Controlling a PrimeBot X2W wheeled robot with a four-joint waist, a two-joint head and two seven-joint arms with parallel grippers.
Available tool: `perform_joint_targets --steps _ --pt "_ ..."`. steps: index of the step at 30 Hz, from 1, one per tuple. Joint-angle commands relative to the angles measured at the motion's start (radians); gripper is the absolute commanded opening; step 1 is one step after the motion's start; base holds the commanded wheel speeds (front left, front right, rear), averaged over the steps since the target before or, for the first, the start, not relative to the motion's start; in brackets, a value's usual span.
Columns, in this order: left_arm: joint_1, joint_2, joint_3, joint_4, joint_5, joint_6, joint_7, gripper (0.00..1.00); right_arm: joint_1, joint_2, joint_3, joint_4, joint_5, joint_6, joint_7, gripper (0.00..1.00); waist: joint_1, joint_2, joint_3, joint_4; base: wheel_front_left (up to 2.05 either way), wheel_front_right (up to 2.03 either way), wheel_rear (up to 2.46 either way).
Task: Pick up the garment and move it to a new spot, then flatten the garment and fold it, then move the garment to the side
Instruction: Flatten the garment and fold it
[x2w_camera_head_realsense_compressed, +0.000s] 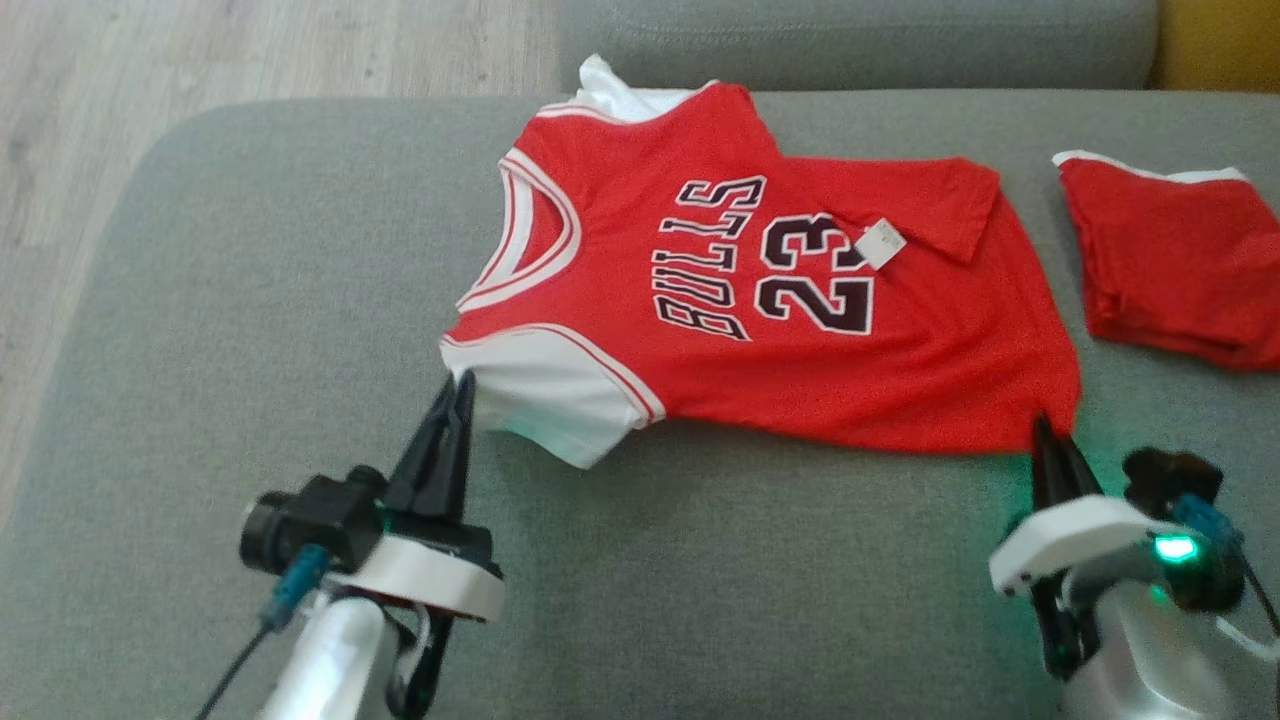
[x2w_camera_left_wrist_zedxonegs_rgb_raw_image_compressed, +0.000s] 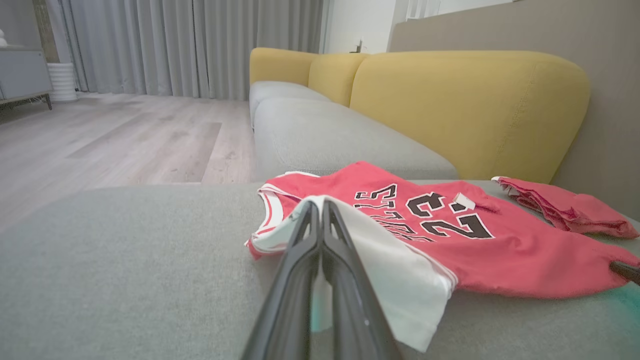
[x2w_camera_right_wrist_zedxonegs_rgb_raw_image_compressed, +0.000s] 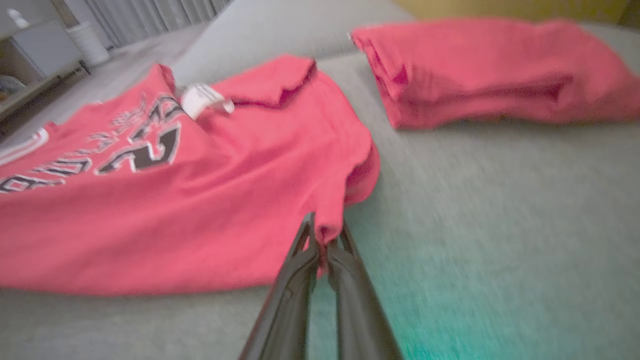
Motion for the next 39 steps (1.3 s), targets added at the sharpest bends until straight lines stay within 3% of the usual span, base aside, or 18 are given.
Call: perform_joint_targets --steps 1,12,21,28,33,39 --pt "-0.044 0.032 0.056 -0.061 0.004 0.0 -0.012 0.0 -0.035 -0.003 0.068 -0.087 0.02 -0.002 -0.028 0.0 0.0 0.0 -0.022 -0.008 0.0 0.0 0.0" --pt "-0.287 0.113 0.124 -0.199 -0.081 -0.025 0.09 0.0 -0.143 -0.005 0.183 -0.471 0.069 -0.002 -0.022 0.0 0.0 0.0 -0.094 -0.027 0.0 0.0 0.0" --pt "-0.538 0.138 0.206 -0.363 -0.186 -0.012 0.2 0.0 -0.229 -0.089 0.207 -0.761 0.107 -0.002 0.123 0.0 0.0 0.0 -0.133 -0.027 0.0 0.0 0.0" --pt "-0.596 0.18 0.255 -0.473 -0.238 0.018 0.321 0.0 -0.205 -0.106 0.201 -0.916 0.132 -0.002 0.265 0.0 0.0 0.0 -0.101 -0.038 0.0 0.0 0.0" --pt "-0.609 0.238 0.282 -0.411 -0.266 0.013 0.394 0.0 -0.291 -0.137 0.248 -0.918 0.149 -0.002 0.337 0.0 0.0 0.0 0.015 -0.055 0.0 0.0 0.0" --pt "-0.811 0.287 0.302 -0.194 -0.265 -0.005 0.364 0.0 -0.597 -0.216 0.321 -0.738 0.115 -0.002 0.303 0.0 0.0 0.0 0.218 -0.059 0.0 0.0 0.0"
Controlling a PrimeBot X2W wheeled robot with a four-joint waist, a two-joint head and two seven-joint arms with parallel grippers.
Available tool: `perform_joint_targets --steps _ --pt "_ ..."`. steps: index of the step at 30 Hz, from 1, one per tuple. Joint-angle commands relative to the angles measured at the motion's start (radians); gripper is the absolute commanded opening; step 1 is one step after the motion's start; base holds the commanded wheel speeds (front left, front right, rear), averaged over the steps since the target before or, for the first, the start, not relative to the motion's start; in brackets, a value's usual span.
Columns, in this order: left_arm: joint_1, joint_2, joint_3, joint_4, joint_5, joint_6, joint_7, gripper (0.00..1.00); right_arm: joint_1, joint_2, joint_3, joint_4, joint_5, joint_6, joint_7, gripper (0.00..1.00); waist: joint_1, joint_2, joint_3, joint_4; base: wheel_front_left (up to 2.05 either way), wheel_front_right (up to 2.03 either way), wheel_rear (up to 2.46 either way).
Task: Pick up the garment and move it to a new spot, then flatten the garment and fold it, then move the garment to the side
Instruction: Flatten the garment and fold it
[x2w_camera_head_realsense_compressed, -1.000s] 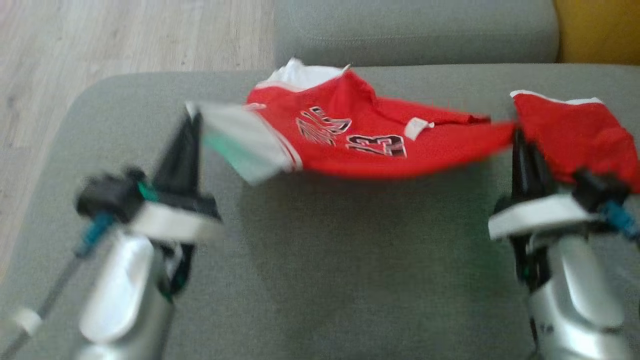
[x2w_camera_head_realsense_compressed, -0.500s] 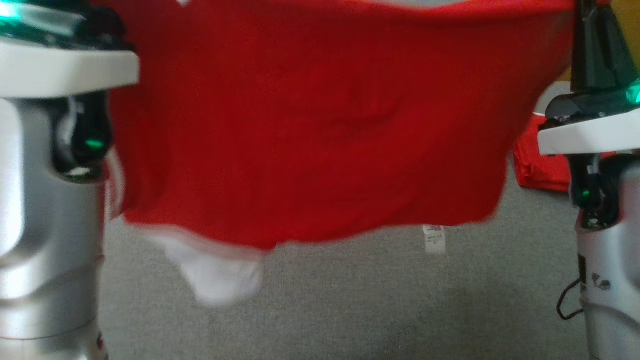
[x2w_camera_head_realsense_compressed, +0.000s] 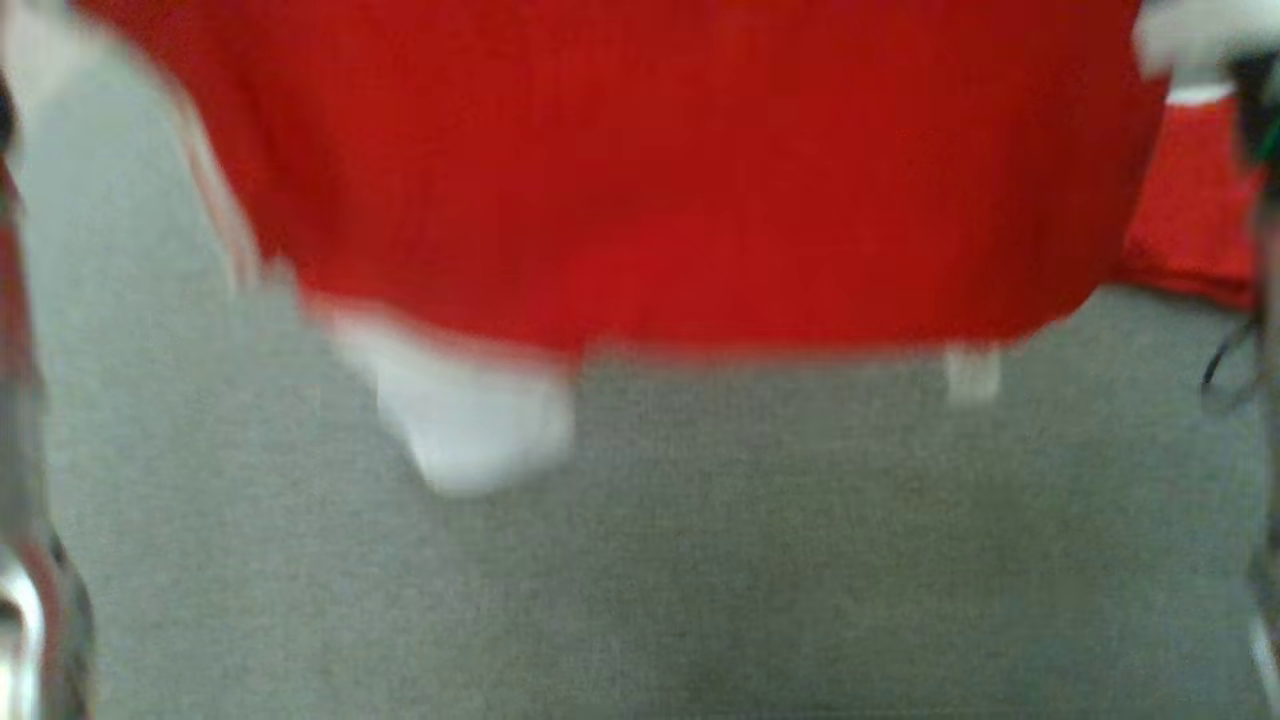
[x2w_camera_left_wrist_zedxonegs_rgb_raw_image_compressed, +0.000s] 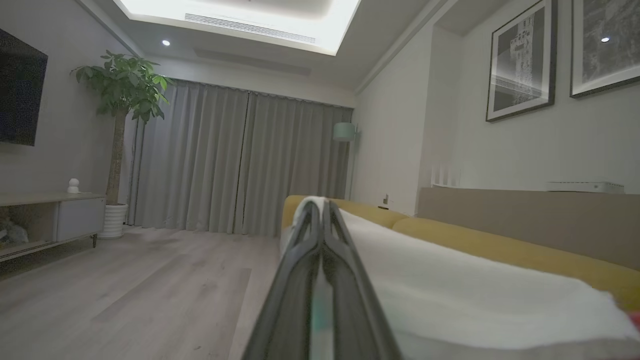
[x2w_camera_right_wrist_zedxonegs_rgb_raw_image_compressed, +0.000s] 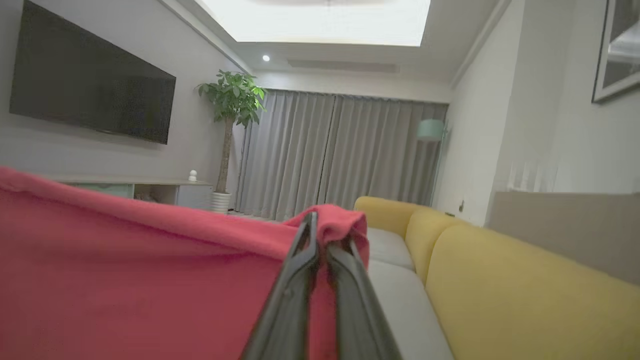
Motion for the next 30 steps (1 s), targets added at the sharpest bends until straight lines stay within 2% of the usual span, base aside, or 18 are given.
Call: perform_joint_targets --steps 1,5,8,9,10,14,18,22,27,30 --pt "-0.134 0.053 0.037 0.012 0.015 -0.005 -0.023 0.0 -0.108 -0.011 0.034 0.028 -0.015 -0.002 -0.025 0.0 -0.0003 0.0 0.144 -0.006 0.0 0.0 0.0" --pt "-0.373 0.07 0.037 0.215 0.06 -0.003 -0.128 0.0 -0.365 -0.019 0.098 0.27 -0.093 -0.002 -0.13 0.0 -0.0003 0.0 0.224 -0.006 0.0 0.0 0.0" --pt "-0.539 0.066 0.038 0.339 0.086 0.004 -0.228 0.0 -0.511 0.016 0.083 0.443 -0.156 -0.002 -0.216 0.0 -0.0003 0.0 0.248 -0.001 0.0 0.0 0.0" --pt "-0.617 0.055 0.032 0.411 0.098 0.006 -0.285 0.0 -0.578 0.036 0.063 0.545 -0.187 -0.002 -0.265 0.0 -0.0003 0.0 0.255 0.008 0.0 0.0 0.0" --pt "-0.617 0.055 0.032 0.411 0.098 0.006 -0.285 0.0 -0.578 0.036 0.063 0.545 -0.187 -0.002 -0.265 0.0 -0.0003 0.0 0.255 0.008 0.0 0.0 0.0" --pt "-0.678 0.029 0.001 0.534 0.104 -0.015 -0.346 0.0 -0.629 0.065 0.032 0.695 -0.231 -0.002 -0.334 0.0 -0.0003 0.0 0.252 0.023 0.0 0.0 0.0" --pt "-0.61 -0.002 -0.036 0.604 0.093 -0.035 -0.374 0.0 -0.576 0.069 0.046 0.795 -0.248 -0.002 -0.355 0.0 -0.0003 0.0 0.234 0.048 0.0 0.0 0.0" --pt "-0.454 -0.027 -0.117 0.634 0.099 -0.04 -0.381 0.0 -0.474 0.054 0.099 0.894 -0.23 -0.002 -0.359 0.0 -0.0003 0.0 0.203 0.072 0.0 0.0 0.0" --pt "-0.195 -0.037 -0.196 0.539 0.058 -0.041 -0.382 0.0 -0.34 0.032 0.192 1.018 -0.145 -0.002 -0.346 0.0 -0.0003 0.0 0.145 0.099 0.0 0.0 0.0" --pt "-0.033 -0.019 -0.23 0.479 0.049 -0.041 -0.382 0.0 -0.271 0.013 0.252 1.07 -0.089 -0.002 -0.303 0.0 -0.0003 0.0 0.104 0.11 0.0 0.0 0.0"
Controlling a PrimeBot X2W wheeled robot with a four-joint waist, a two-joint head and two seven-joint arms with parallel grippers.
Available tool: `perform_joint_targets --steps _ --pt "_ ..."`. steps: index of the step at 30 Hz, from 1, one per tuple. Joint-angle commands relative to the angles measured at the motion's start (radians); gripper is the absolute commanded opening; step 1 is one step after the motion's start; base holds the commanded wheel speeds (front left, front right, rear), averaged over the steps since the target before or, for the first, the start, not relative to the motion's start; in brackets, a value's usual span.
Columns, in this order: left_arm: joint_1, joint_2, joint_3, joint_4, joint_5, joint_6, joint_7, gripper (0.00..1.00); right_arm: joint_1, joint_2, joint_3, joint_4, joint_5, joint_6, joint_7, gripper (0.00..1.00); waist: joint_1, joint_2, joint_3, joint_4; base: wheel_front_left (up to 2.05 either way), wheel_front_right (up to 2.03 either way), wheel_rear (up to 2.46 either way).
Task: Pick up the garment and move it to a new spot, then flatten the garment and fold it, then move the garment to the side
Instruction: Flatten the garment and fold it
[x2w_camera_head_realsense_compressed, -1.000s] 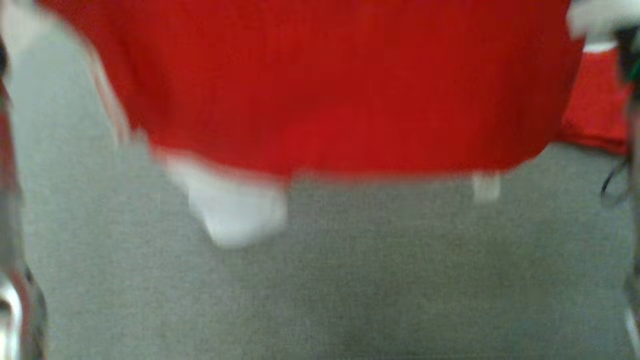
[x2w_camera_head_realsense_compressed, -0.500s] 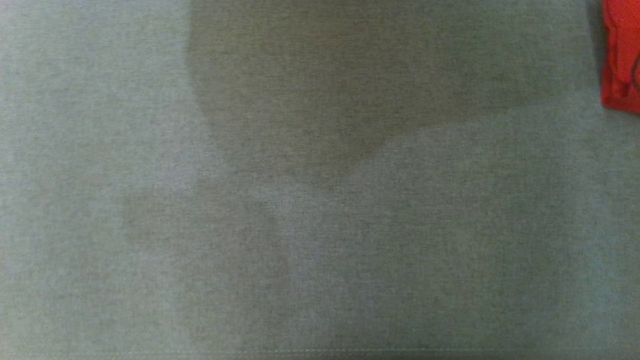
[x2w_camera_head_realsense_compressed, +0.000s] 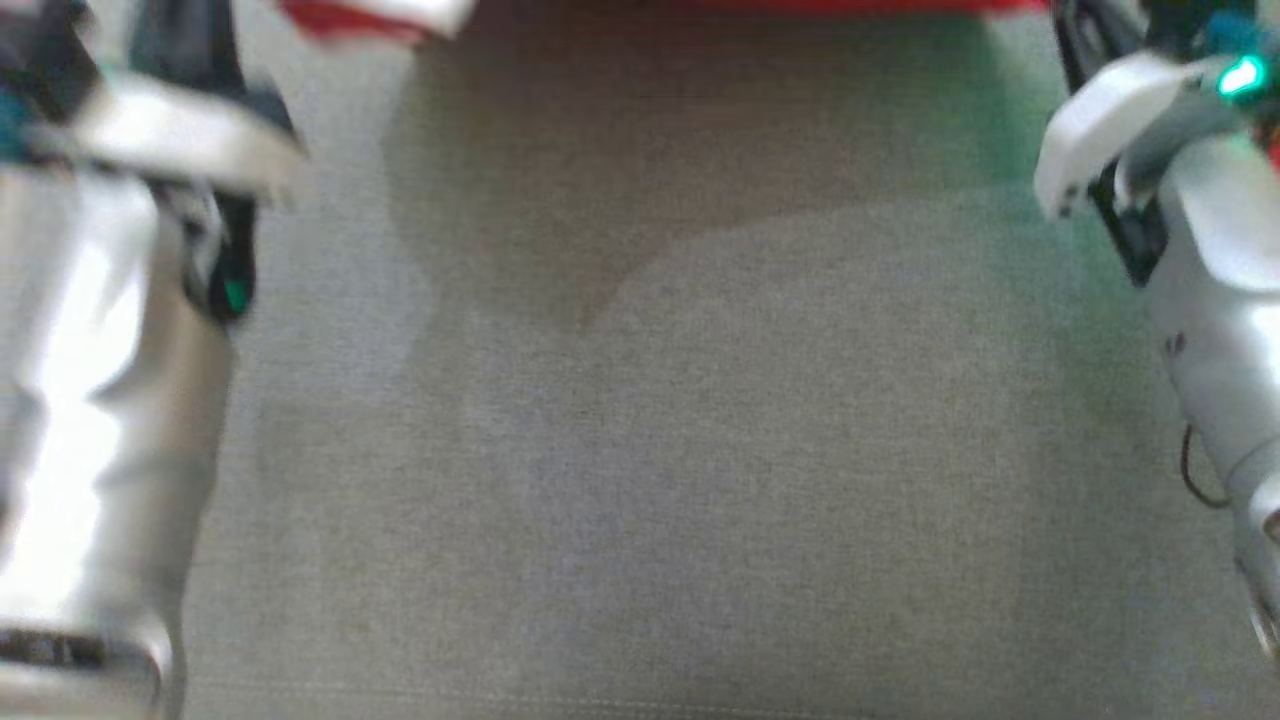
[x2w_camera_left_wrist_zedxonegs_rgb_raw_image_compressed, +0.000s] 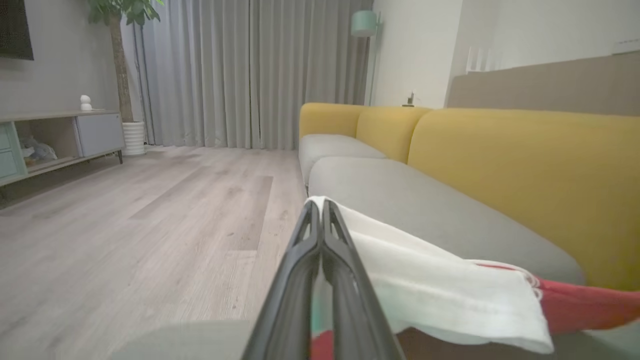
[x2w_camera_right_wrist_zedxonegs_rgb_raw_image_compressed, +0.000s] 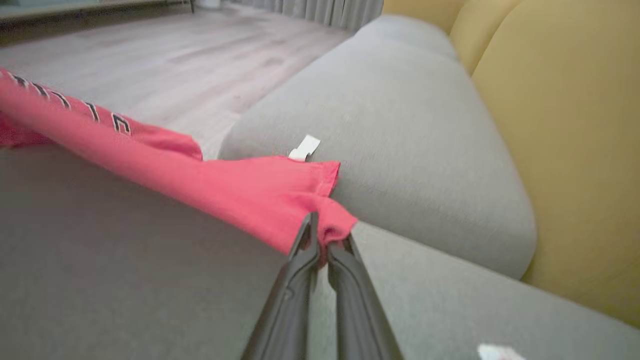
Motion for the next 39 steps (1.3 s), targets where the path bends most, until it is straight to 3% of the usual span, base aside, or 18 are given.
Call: perform_joint_targets --steps 1,8,17,23,31,39 --pt "0.031 0.068 0.005 -0.05 0.003 0.002 -0.005 0.0 0.009 -0.012 0.029 -0.013 0.032 -0.002 0.014 0.0 0.0002 0.0 -0.047 0.018 0.0 0.0 0.0" --pt "0.302 0.157 -0.176 -0.074 0.034 0.002 0.014 0.0 0.183 -0.073 0.178 -0.038 0.215 -0.002 0.137 0.0 0.0002 0.0 -0.176 0.034 0.0 0.0 0.0" --pt "0.504 0.323 -0.322 -0.264 -0.007 0.002 0.14 0.0 0.387 -0.225 0.417 -0.301 0.522 -0.002 0.352 0.0 0.0002 0.0 -0.309 0.026 0.0 0.0 0.0" --pt "0.624 0.414 -0.342 -0.421 -0.038 0.015 0.253 0.0 0.498 -0.359 0.548 -0.514 0.736 -0.002 0.501 0.0 0.0002 0.0 -0.378 0.015 0.0 0.0 0.0" --pt "0.753 0.49 -0.355 -0.612 -0.11 0.044 0.403 0.0 0.587 -0.484 0.63 -0.691 0.907 -0.002 0.625 0.0 0.0002 0.0 -0.402 0.014 0.0 0.0 0.0" --pt "0.735 0.506 -0.332 -0.715 -0.135 0.079 0.46 0.0 0.563 -0.507 0.615 -0.738 0.945 -0.002 0.607 0.0 0.0002 0.0 -0.368 0.016 0.0 0.0 0.0"
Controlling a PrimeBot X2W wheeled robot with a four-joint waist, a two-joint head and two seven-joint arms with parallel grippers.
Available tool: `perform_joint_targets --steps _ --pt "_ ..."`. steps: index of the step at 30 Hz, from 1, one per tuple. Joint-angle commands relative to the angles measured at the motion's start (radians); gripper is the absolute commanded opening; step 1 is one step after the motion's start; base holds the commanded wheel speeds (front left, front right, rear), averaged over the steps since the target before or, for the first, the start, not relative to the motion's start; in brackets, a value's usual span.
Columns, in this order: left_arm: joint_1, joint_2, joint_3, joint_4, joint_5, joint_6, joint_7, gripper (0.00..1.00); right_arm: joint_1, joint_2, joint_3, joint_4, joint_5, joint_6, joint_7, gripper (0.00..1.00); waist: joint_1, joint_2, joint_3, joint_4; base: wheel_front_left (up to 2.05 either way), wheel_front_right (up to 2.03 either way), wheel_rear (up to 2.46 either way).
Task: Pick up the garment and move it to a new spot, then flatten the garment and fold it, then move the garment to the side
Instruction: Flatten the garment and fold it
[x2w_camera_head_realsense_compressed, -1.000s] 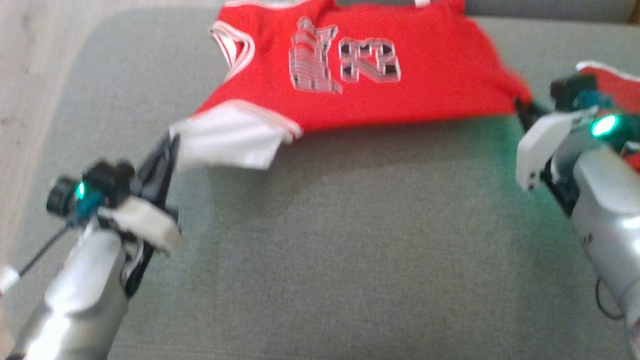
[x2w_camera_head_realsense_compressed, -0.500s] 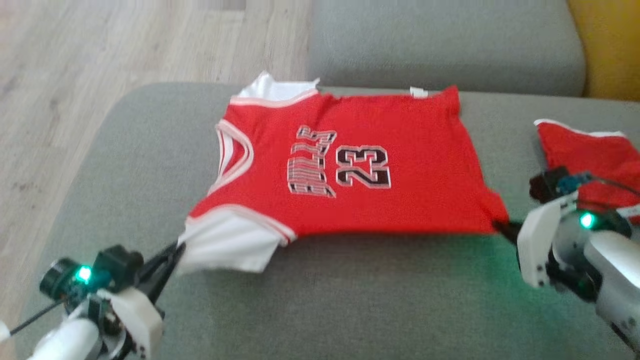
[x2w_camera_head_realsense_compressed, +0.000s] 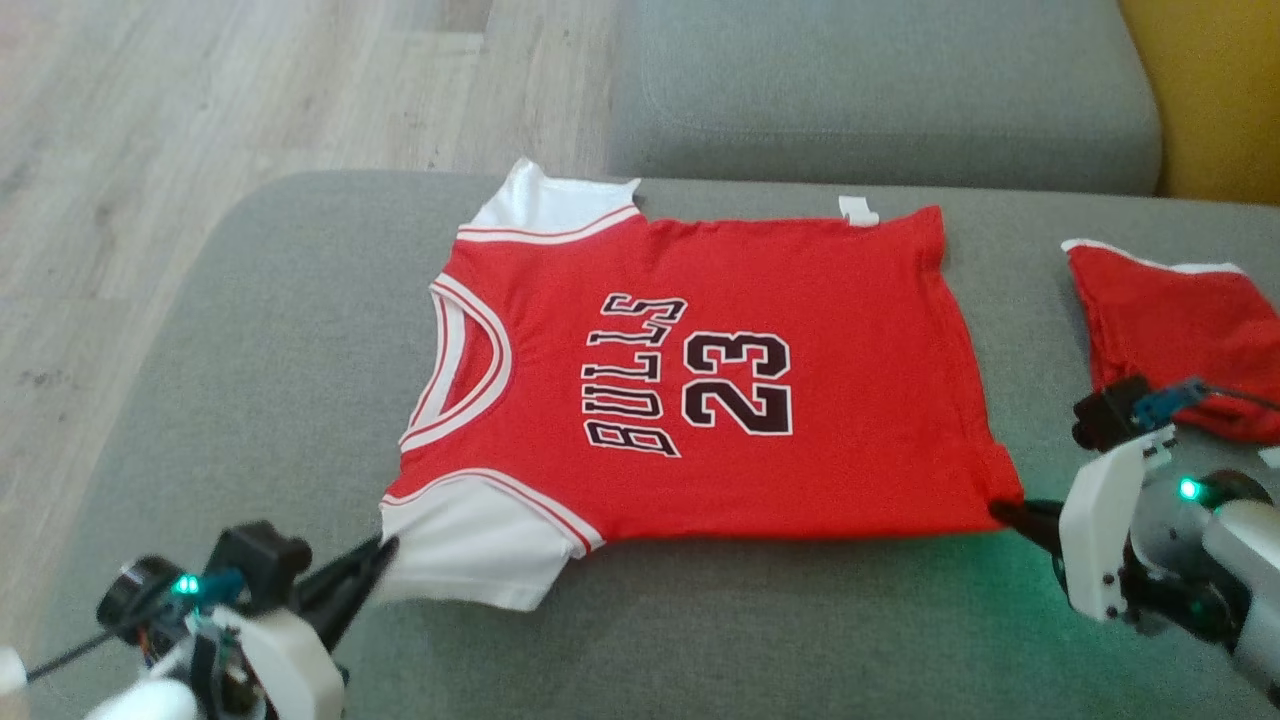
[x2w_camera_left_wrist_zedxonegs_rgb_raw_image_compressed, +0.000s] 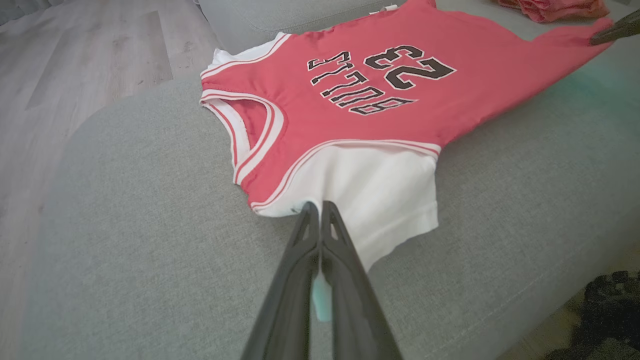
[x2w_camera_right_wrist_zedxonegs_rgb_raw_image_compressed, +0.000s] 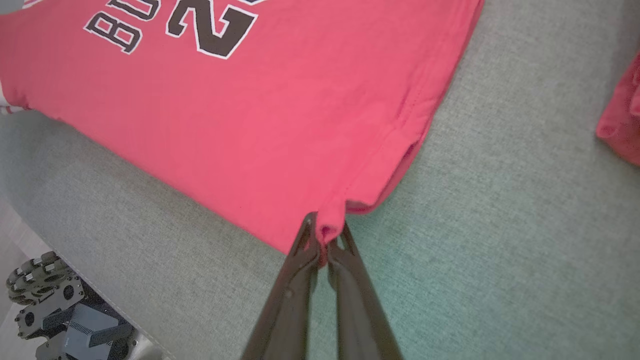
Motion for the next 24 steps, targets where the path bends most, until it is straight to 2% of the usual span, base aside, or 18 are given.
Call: perform_joint_targets --steps 1,12,18,24 --pt "-0.095 0.038 0.071 -0.024 -0.012 0.007 0.004 0.0 -0.05 -0.025 -0.021 -0.018 -0.003 -0.002 -0.015 0.0 0.0 -0.0001 0.022 -0.004 0.0 0.0 0.0" --pt "-0.299 0.013 0.086 0.085 -0.041 -0.038 0.069 0.0 -0.206 0.022 -0.055 0.026 -0.035 -0.002 -0.002 0.0 0.0 -0.0001 0.174 -0.013 0.0 0.0 0.0" --pt "-0.439 -0.024 0.048 0.184 -0.046 -0.061 0.105 0.0 -0.272 0.055 -0.066 0.083 -0.043 -0.002 -0.002 0.0 0.0 -0.0001 0.226 -0.007 0.0 0.0 0.0" --pt "-0.555 -0.035 -0.019 0.279 -0.036 -0.068 0.114 0.0 -0.325 0.09 -0.058 0.137 -0.06 -0.002 0.002 0.0 0.0 -0.0001 0.267 -0.016 0.0 0.0 0.0"
